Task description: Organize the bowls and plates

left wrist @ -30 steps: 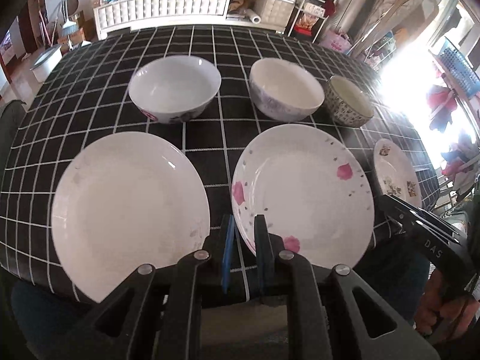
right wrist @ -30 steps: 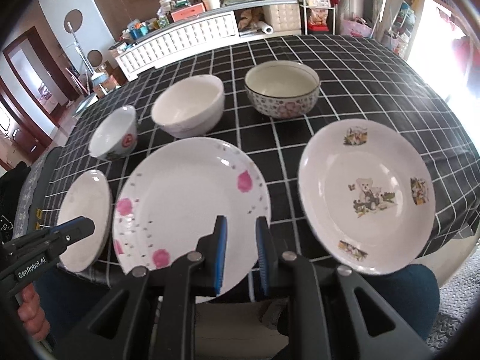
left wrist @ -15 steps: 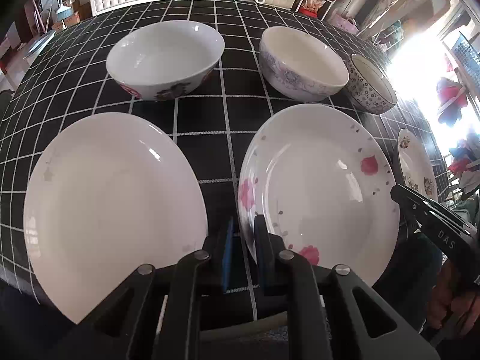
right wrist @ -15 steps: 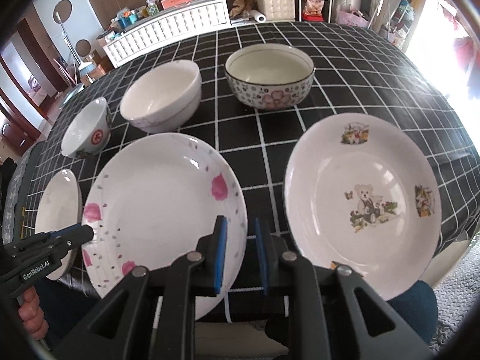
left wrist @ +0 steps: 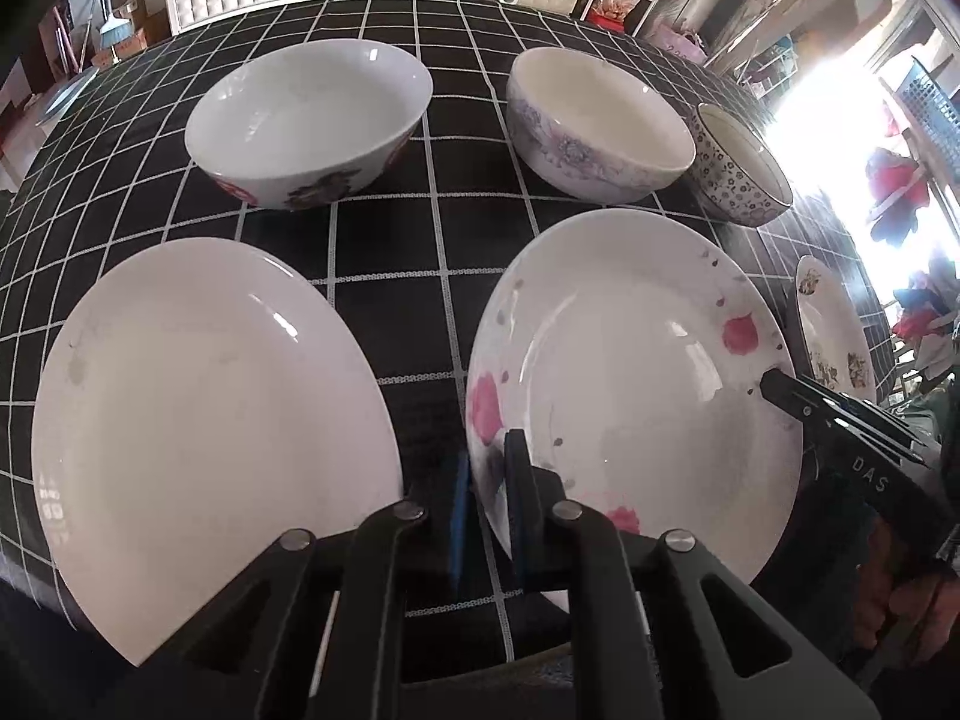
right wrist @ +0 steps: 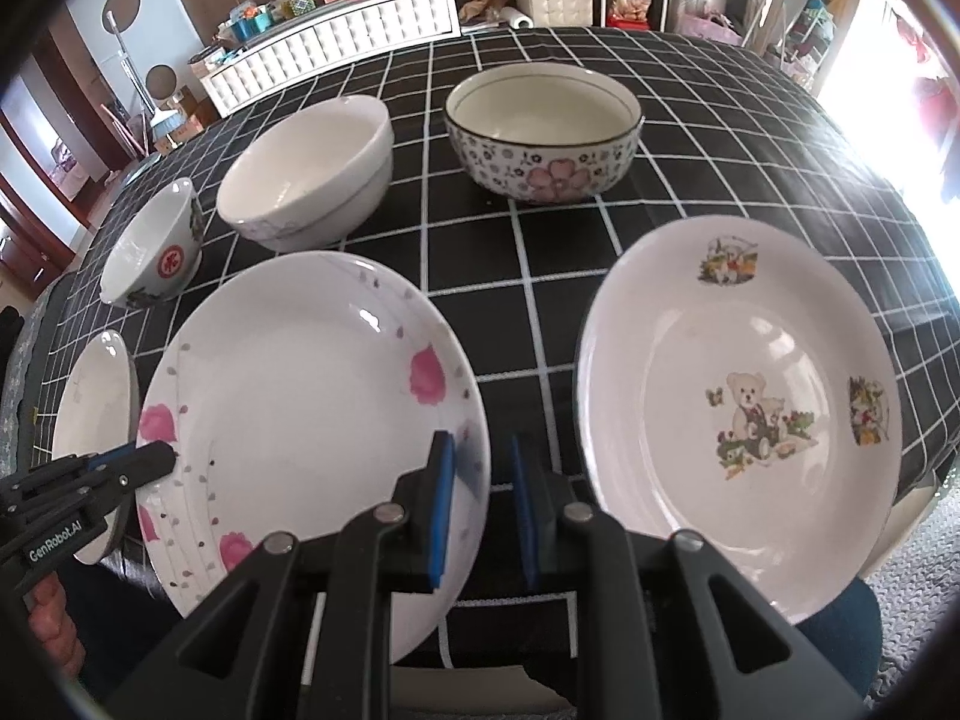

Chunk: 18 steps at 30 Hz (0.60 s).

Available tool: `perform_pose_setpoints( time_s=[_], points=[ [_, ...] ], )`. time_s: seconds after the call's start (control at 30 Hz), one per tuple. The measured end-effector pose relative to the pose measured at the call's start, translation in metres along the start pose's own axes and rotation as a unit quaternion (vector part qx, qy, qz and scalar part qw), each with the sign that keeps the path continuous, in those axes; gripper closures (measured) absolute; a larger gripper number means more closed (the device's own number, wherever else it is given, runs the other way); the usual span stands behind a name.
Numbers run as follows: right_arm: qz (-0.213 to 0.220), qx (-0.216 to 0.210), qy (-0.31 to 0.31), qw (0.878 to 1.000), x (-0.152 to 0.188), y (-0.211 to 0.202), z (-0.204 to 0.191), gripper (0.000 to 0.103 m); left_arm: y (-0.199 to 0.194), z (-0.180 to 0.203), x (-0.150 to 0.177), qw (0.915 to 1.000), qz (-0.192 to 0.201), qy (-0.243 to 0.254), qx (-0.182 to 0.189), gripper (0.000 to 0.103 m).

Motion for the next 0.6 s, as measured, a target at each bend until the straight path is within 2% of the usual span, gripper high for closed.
perform_pose_setpoints(
  time_s=[0.27, 0.6],
  points=[
    [0.0, -0.016, 0.003, 1.0, 0.0008, -0.0009, -0.0032, 0.085, 0.0006, 0.0024, -0.0005, 1.0, -0.003, 0.0, -0.009, 0.094],
    [0.005, -0.013, 0.009, 1.0, 0.0034, -0.0041, -0.0002, 0.085, 0.0005, 0.0055, 0.0036, 0.9998, -0.012, -0.005, -0.016, 0.094]
  ],
)
Point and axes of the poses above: each gripper's, at about its wrist camera, not at the fingertips, and y roughly the way its jaws point, z to its right, x to its underside, the point moved 6 cm from there along y, roughly the way its jaws point, and after that the axes turned 5 degrees about -x, right-handed, at the moved point
